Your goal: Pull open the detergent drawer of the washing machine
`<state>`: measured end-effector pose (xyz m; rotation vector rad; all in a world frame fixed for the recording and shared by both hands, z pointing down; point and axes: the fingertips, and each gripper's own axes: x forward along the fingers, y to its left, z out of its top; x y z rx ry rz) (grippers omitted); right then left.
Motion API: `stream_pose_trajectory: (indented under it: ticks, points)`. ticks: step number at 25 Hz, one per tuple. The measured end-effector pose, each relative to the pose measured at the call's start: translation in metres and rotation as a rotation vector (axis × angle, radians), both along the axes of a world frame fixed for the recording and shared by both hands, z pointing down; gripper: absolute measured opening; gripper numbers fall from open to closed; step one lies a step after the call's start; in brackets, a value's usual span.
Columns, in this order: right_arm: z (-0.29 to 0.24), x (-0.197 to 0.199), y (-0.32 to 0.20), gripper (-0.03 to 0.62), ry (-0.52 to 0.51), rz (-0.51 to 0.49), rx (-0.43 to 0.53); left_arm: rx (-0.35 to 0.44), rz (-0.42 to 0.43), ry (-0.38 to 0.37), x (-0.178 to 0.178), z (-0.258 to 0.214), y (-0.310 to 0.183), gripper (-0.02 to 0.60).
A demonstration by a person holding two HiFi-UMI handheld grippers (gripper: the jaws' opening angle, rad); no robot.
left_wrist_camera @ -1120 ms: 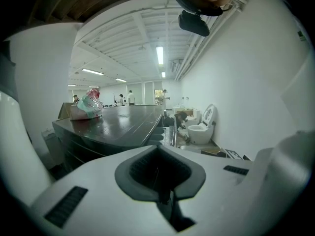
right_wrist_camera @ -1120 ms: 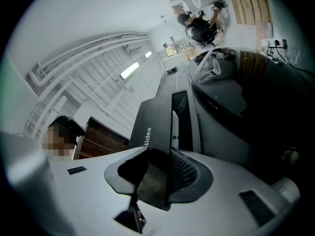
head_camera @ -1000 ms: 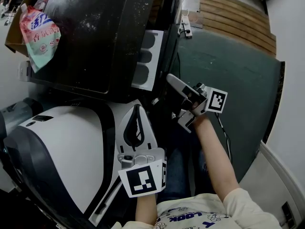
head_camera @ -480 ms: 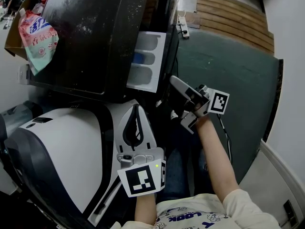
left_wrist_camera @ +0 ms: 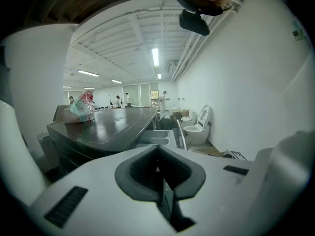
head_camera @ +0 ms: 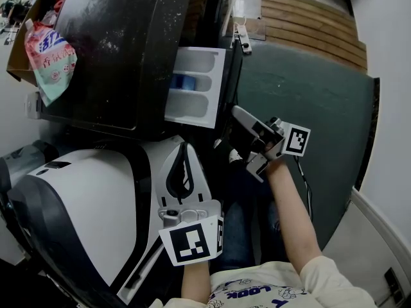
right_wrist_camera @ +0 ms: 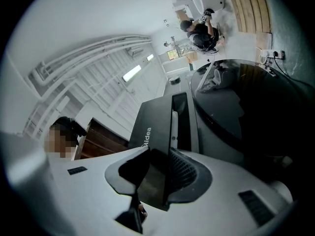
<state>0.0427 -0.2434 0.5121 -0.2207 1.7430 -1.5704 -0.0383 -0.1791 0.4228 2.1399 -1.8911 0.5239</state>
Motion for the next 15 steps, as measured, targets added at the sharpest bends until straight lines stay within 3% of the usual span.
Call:
stream_pose_trajectory:
  ticks: [15]
  points:
    - [0.003, 0.038, 0.01, 0.135, 0.001, 0.019, 0.008, 0.001, 0.019, 0.003, 0.022, -0.001, -0.004, 0.014]
